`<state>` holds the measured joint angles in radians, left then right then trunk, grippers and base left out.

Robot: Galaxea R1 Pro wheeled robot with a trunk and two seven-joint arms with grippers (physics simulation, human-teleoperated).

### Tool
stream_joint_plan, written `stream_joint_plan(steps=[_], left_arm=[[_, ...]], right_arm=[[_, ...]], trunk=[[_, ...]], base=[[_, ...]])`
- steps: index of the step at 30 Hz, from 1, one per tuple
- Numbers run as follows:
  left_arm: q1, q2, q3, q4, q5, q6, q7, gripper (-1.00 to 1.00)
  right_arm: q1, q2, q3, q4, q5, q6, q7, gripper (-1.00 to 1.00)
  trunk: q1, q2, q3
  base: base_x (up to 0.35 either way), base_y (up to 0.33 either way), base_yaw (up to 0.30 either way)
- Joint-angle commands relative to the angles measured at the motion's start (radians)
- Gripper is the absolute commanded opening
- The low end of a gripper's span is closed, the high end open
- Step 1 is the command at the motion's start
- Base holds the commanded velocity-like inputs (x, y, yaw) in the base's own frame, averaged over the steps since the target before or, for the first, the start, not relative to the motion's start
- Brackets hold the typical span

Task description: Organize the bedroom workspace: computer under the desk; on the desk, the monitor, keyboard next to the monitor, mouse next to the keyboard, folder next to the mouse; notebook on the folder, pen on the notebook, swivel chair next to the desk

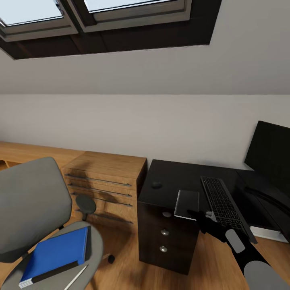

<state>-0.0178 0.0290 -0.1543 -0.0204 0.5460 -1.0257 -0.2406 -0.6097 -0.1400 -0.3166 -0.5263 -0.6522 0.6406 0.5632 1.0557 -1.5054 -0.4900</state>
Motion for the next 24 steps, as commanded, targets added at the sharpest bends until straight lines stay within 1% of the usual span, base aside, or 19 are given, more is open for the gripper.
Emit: stream_joint_plan(steps=[1,8,23,24], left_arm=[[-0.001,0.000,-0.008,0.001,0.011,-0.002,-0.005,1.00],[-0.001,0.001,-0.007,0.001,0.011,-0.002,-0.005,1.00],[-0.001,0.000,-0.009,0.001,0.010,-0.003,-0.006,1.00],[-0.001,0.000,-0.009,0.001,0.009,-0.003,-0.006,1.00]], right_arm=[[-0.001,0.000,-0.004,0.000,-0.002,0.007,0.001,-1.00],[-0.001,0.000,-0.004,0.000,-0.001,0.007,0.001,-1.00],[-0.001,0.000,-0.004,0.000,-0.001,0.007,0.001,-1.00],[-0.001,0.000,-0.004,0.000,-0.001,0.007,0.001,-1.00]], trunk=[[0.000,-0.001,-0.001],[0.000,-0.001,-0.001],[0.000,-0.001,-0.001],[0.004,-0.008,-0.004]], base=[[-0.026,0.000,0.000],[-0.097,0.000,0.000],[-0.006,0.000,0.000],[0.000,0.000,0.000]])
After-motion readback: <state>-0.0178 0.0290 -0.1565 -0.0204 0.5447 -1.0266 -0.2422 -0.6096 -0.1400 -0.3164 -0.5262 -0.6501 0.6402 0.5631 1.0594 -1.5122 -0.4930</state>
